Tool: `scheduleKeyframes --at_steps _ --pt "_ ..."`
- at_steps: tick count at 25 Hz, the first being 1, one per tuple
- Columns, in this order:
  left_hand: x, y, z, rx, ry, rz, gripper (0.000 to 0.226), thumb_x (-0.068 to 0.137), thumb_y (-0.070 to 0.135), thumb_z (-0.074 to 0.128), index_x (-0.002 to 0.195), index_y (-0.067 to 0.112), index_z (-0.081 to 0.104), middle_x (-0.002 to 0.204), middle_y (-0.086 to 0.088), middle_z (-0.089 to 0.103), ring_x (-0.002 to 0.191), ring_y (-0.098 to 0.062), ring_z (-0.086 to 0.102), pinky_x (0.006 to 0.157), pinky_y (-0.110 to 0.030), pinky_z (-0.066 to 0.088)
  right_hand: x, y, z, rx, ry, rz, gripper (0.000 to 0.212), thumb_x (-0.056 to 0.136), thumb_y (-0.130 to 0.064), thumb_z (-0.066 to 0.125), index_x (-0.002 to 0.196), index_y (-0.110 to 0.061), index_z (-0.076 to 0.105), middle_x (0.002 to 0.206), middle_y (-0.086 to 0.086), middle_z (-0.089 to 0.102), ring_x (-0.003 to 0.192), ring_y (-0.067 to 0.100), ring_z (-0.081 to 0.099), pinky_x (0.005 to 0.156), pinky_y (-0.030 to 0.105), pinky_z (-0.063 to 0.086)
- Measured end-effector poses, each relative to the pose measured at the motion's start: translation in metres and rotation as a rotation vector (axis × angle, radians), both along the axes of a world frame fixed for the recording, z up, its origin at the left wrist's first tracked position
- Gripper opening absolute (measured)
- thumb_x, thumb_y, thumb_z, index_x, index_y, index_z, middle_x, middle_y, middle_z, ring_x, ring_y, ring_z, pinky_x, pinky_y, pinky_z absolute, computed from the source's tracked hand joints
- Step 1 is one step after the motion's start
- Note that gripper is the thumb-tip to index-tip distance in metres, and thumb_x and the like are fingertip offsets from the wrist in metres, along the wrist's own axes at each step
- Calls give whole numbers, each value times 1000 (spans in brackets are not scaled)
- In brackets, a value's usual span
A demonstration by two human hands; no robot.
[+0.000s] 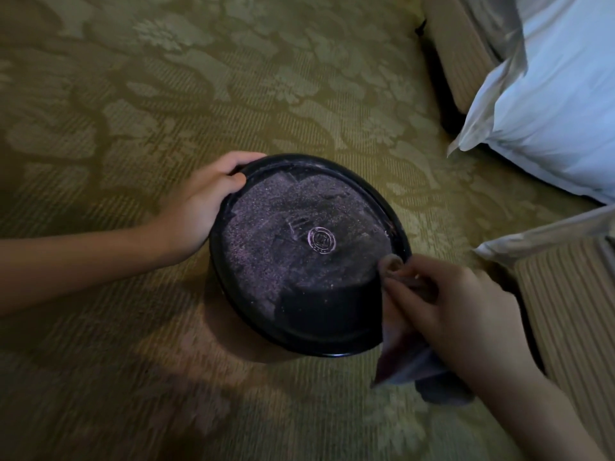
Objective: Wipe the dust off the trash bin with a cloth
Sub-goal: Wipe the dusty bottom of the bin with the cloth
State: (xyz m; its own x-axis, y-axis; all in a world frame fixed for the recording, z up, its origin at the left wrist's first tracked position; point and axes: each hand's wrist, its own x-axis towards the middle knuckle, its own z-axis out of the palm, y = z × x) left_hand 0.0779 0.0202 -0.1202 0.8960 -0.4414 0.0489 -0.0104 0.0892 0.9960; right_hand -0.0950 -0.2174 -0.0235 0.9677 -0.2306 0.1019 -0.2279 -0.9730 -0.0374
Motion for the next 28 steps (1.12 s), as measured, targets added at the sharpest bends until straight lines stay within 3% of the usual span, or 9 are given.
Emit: scheduleKeyframes --at_steps 3,6,8,10,14,17,19,23,28 --pt "-2 -1 0 -3 14 2 37 88 23 39 116 33 62 118 2 68 111 -19 64 94 -37 46 -1 25 -3 -20 -89 72 18 77 -45 75 87 -37 62 61 -11 63 58 21 65 46 25 33" --pt "-4 -1 2 -22 26 9 38 86 20 38 117 27 61 116 1 68 108 -16 65 91 -32 48 -10 76 -11 126 -76 258 22 72 -48 68 91 -38 63 72 -17 69 63 9 65 45 24 44" --pt "-5 -3 4 -41 37 4 38 86 19 38 116 26 60 109 5 69 101 -9 67 84 -22 51 -5 92 -15 231 -72 305 24 72 -52 63 93 -38 63 76 -18 70 69 8 67 50 27 51" --pt "-5 -3 5 -34 46 8 39 85 20 39 118 24 59 108 5 70 98 -8 67 82 -22 52 -2 87 -15 223 -71 302 25 74 -56 60 91 -40 64 76 -19 70 69 9 67 50 31 52" --pt "-5 -1 6 10 25 -6 42 87 23 39 125 22 57 114 4 68 104 -11 66 87 -29 50 -3 32 -9 69 -108 139 19 80 -58 63 89 -41 66 72 -15 69 68 16 68 49 29 46" --pt "-6 -1 6 2 25 6 40 86 24 40 121 26 59 111 6 68 100 -8 66 83 -26 48 6 1 -4 120 -68 -54 21 81 -60 61 88 -42 67 71 -10 68 72 21 67 58 34 49" --pt "-7 -1 6 -8 23 5 39 85 23 39 119 27 58 110 6 68 98 -7 66 80 -22 49 7 5 -7 74 -95 -51 15 82 -55 66 87 -41 70 71 -8 69 68 23 67 55 31 47" --pt "-9 0 5 -17 20 -6 39 85 23 39 119 26 58 109 4 68 99 -8 67 79 -21 50 -11 60 -10 28 -122 194 18 75 -50 68 75 -32 67 67 -12 64 62 12 64 46 25 38" --pt "-10 -2 4 -40 10 -6 38 85 20 39 119 22 58 107 3 69 95 -6 67 76 -16 52 -10 78 -15 69 -78 420 22 80 -51 59 78 -31 68 69 -10 57 66 10 62 44 28 40"
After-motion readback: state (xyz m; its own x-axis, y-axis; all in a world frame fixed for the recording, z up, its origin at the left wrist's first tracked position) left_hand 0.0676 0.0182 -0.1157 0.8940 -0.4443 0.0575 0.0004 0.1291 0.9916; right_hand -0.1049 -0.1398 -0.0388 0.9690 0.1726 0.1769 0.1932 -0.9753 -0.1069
